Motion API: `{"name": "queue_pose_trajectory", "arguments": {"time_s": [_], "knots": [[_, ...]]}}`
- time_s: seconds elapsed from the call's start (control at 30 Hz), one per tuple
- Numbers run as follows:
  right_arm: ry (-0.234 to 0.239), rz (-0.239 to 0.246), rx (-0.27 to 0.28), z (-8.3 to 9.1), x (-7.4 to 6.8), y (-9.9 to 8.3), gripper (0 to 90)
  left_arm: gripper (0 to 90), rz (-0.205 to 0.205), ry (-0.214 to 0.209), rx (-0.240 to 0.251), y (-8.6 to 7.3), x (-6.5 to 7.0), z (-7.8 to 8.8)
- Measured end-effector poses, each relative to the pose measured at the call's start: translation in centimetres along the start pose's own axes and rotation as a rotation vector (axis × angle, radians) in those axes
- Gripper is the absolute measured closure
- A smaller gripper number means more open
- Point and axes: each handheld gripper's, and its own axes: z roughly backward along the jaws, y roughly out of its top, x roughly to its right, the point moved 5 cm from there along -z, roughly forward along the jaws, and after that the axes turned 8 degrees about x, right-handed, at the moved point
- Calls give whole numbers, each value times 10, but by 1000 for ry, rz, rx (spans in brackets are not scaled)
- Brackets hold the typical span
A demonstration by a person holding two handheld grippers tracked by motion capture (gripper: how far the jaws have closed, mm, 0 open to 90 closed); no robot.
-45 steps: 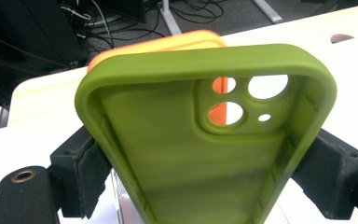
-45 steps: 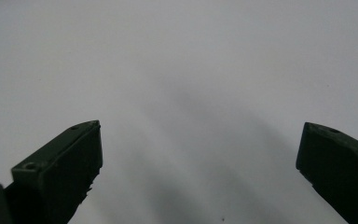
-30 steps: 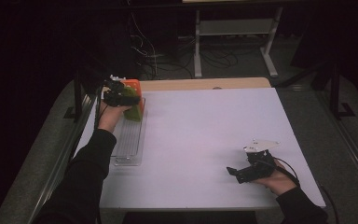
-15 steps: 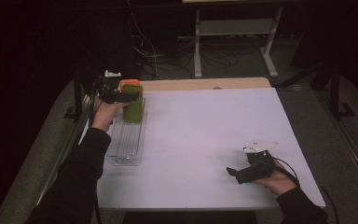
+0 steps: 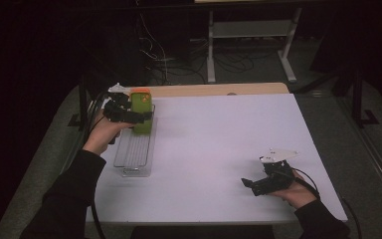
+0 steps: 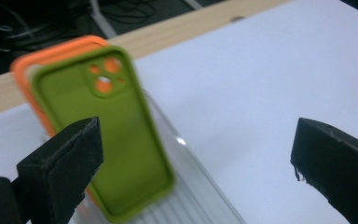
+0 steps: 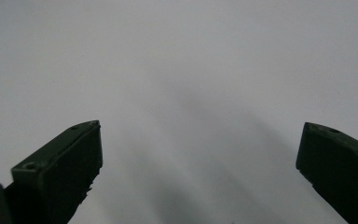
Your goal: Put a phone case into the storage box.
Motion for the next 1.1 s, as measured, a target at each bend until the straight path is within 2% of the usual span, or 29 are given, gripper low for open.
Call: {"name": "queue_pose_trajectory", "arguments": {"time_s": [0.07,0.17,0.23,0.3,0.37,0.47,0.53,0.57,0.63,0.73,0.8,0.87,1.0,1.07,1.1], "knots": [[0,-10,0,0,-1,0,0,18,-30,-35,-11,-4,9,7],[4,-16,-5,1,-2,0,0,18,-52,-82,-4,-11,23,16],[5,0,1,0,-1,1,0,18,-52,-109,14,-16,32,21],[9,6,4,0,-2,1,0,18,-76,-127,20,-22,39,28],[9,2,6,1,-3,2,0,18,-63,-145,38,-27,46,33],[13,6,10,1,-3,4,0,18,-83,-179,39,-38,56,40],[17,5,7,2,-4,5,0,18,-78,-202,45,-45,61,44],[15,20,20,2,-3,6,0,18,-76,-211,45,-51,64,45],[17,21,21,3,-4,7,0,18,-74,-219,42,-59,67,46],[27,35,28,3,-6,9,0,18,-92,-230,30,-72,71,46],[32,44,30,3,-6,11,0,18,-93,-225,22,-80,73,46],[38,37,29,3,-7,11,0,18,-123,-219,16,-85,73,47],[47,45,31,3,-9,13,0,18,-127,-220,24,-93,76,49],[49,54,33,3,-10,14,0,18,-148,-224,15,-97,77,49],[50,52,31,4,-10,14,0,18,-145,-226,18,-99,78,49]]}}
